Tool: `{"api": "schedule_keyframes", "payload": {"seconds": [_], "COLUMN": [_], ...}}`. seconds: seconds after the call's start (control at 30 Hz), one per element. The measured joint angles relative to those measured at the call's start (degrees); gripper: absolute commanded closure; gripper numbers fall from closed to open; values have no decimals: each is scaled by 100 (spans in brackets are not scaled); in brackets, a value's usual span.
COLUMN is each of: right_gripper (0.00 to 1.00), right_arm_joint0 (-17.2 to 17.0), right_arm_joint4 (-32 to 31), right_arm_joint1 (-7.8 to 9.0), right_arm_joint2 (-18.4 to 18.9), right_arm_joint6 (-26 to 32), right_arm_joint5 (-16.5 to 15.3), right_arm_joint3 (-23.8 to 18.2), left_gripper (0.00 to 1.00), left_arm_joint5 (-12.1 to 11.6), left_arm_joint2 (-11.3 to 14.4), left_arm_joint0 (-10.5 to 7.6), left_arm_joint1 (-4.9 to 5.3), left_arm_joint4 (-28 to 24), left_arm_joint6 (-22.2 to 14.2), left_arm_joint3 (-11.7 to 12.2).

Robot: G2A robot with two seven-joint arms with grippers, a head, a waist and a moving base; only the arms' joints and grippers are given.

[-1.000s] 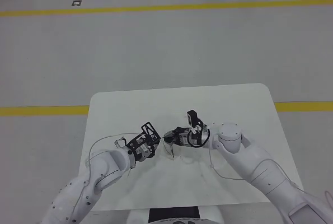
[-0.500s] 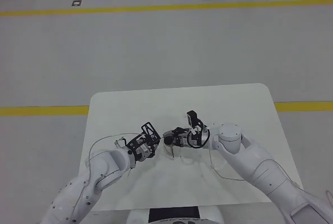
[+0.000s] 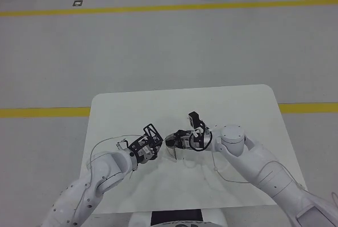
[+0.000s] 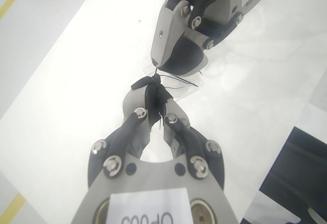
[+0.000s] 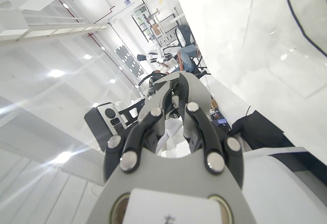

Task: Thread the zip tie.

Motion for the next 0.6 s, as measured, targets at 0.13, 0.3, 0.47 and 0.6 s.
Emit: {"api": "schedule_keyframes", "payload": {"seconds": [0.13, 0.3, 0.47, 0.6], "right_gripper": [100, 100, 100, 100], "right_arm_joint0": [28, 39, -3, -103], "right_arm_joint4": [9, 19, 101, 95], "right_arm_joint1": [9, 27, 51, 80], "right_arm_joint2": [-42, -77, 5, 185], "right_arm_joint6": [-20, -64, -182, -335], "right_arm_joint5": [0, 0, 0, -66], "right_arm_joint3": [4, -18, -61, -124], "left_gripper": [100, 68, 0, 0], "left_arm_joint5": [0, 0, 0, 0], "left_arm_joint2": [0, 0, 0, 0], "left_arm_joint0": [0, 0, 0, 0], "left_arm_joint1": [0, 0, 0, 0], "left_arm_joint4": [0, 0, 0, 0], "left_arm_joint6": [0, 0, 0, 0], "left_arm_joint3": [0, 0, 0, 0]}}
